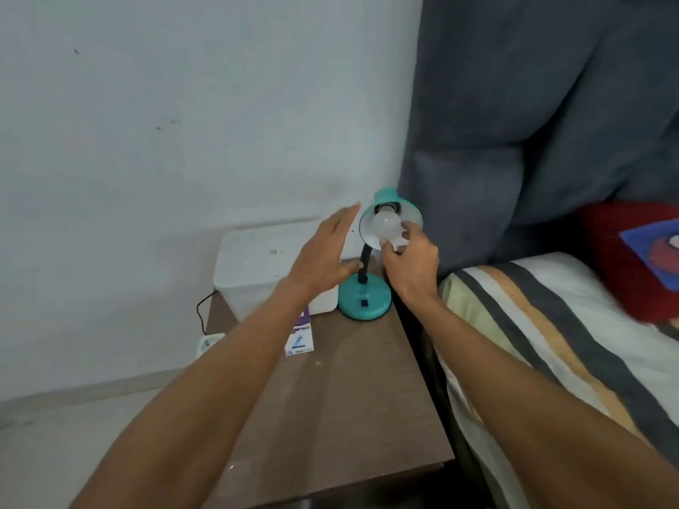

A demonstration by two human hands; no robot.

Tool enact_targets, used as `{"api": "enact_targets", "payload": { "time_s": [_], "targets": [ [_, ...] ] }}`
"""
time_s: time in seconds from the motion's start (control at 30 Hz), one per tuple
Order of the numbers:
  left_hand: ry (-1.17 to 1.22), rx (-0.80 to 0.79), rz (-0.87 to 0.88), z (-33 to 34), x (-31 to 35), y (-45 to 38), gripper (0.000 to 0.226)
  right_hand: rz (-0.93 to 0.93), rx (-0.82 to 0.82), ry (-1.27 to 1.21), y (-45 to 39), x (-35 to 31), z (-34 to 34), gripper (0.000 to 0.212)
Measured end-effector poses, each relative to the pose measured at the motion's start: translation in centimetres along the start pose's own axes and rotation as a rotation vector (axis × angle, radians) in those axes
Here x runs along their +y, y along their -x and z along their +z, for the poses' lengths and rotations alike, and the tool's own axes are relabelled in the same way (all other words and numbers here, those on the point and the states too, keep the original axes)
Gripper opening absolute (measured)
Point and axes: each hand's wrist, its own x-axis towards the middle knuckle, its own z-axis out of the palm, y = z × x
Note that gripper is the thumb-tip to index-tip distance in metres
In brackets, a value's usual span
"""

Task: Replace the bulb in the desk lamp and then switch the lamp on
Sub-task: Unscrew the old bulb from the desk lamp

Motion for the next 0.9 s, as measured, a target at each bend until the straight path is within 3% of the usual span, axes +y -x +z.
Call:
{"api": "enact_targets", "payload": {
  "time_s": [0.13,0.37,0.73,0.83,0.9],
  "targets": [
    [-0.007,-0.058,0.034,0.9,-0.4,-2.8,0.119,0.103,0.043,-0.082,-1.7,-1.2,0.4,0.058],
    [0.001,-0.081,0.178,2.8,-2.0,-4.2,0.109,0.117,0.091,-0.114,-2.6,-0.8,2.8,0.052],
    [0.040,-0.038,0.190,3.1,-2.5,-4.3,0.092,-0.126,0.074,0.211,-2.8,0.4,3.9,0.057],
    [0.033,-0.023,0.210,3.1,-2.4,-4.4,0.089,-0.088,0.081,0.107,-2.9,0.2,3.9,0.062],
    [0.008,-0.035,0.239,3.2,-2.2,-4.7,0.089,0.065,0.101,-0.054,-2.9,-0.2,3.8,0.065]
  ]
}}
